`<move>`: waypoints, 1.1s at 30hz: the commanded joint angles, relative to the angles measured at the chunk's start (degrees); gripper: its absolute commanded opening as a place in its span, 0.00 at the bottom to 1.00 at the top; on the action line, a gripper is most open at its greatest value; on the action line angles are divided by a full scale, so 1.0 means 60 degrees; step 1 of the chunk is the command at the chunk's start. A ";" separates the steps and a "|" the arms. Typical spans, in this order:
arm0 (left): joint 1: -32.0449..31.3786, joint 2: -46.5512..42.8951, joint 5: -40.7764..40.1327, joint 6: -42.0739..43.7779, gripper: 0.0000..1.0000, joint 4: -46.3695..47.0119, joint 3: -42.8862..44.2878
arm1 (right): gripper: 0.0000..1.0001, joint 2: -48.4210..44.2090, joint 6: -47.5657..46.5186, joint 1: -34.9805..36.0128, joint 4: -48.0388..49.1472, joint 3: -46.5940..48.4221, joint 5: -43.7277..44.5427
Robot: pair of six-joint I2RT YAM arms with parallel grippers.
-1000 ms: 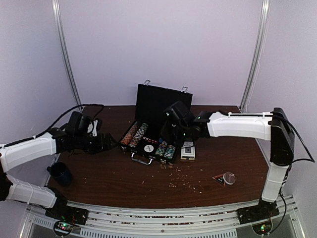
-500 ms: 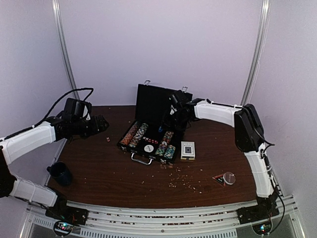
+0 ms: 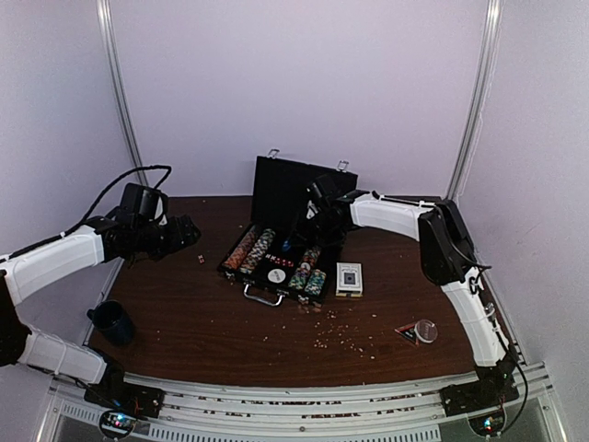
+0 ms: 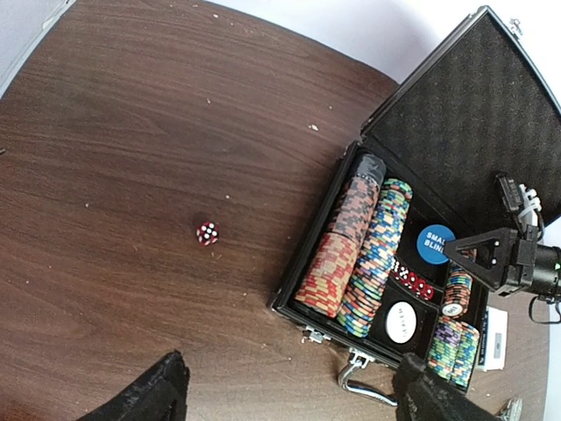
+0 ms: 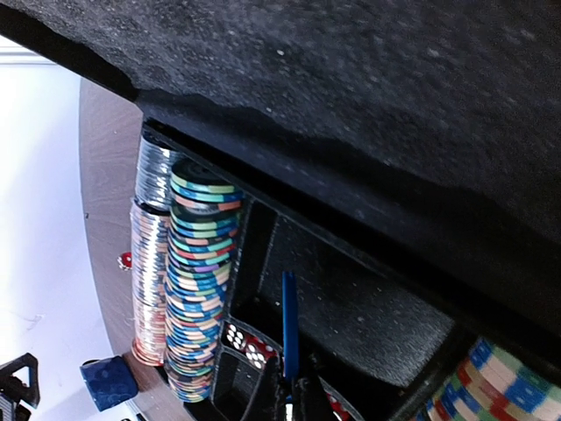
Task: Pack up texas hold em set
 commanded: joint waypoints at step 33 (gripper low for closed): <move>0.0082 -0.0133 0.0142 0.0427 0.84 0.0030 -0.0279 | 0.26 0.0074 -0.0249 -0.0053 -0.1670 0.0991 0.1928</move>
